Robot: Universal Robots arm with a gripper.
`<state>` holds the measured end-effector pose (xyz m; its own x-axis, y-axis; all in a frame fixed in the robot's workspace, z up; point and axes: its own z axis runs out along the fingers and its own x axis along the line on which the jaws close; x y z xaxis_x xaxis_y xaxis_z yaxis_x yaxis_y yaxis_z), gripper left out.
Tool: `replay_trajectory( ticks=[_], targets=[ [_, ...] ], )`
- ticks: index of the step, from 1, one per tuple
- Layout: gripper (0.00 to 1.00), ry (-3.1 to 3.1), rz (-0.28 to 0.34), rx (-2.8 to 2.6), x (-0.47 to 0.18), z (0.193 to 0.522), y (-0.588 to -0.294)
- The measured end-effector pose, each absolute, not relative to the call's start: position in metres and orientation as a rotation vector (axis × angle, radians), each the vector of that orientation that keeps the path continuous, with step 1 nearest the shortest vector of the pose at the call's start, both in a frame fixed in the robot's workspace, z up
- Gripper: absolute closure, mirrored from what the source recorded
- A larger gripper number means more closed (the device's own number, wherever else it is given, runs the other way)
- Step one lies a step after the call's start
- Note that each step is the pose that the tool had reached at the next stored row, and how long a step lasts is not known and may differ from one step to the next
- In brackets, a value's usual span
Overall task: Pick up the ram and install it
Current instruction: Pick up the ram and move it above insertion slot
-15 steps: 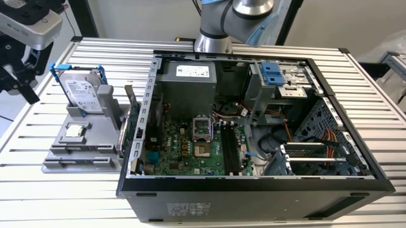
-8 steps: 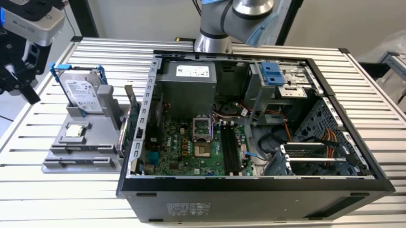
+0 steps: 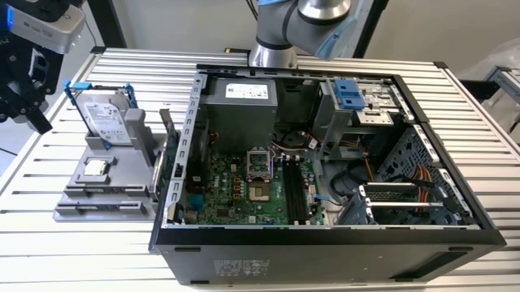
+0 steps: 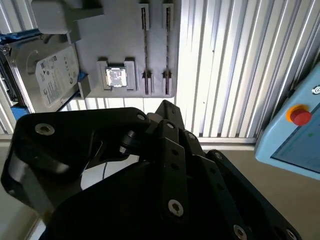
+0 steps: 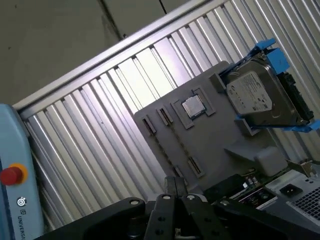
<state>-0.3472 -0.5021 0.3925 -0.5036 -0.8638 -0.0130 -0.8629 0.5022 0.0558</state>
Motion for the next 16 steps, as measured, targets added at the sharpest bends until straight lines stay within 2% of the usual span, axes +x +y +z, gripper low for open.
replay_trajectory(
  ticks=[16],
  targets=[
    [1.0,-2.46,-0.074,1.925,-0.3472,0.3925,-0.5021]
  ],
)
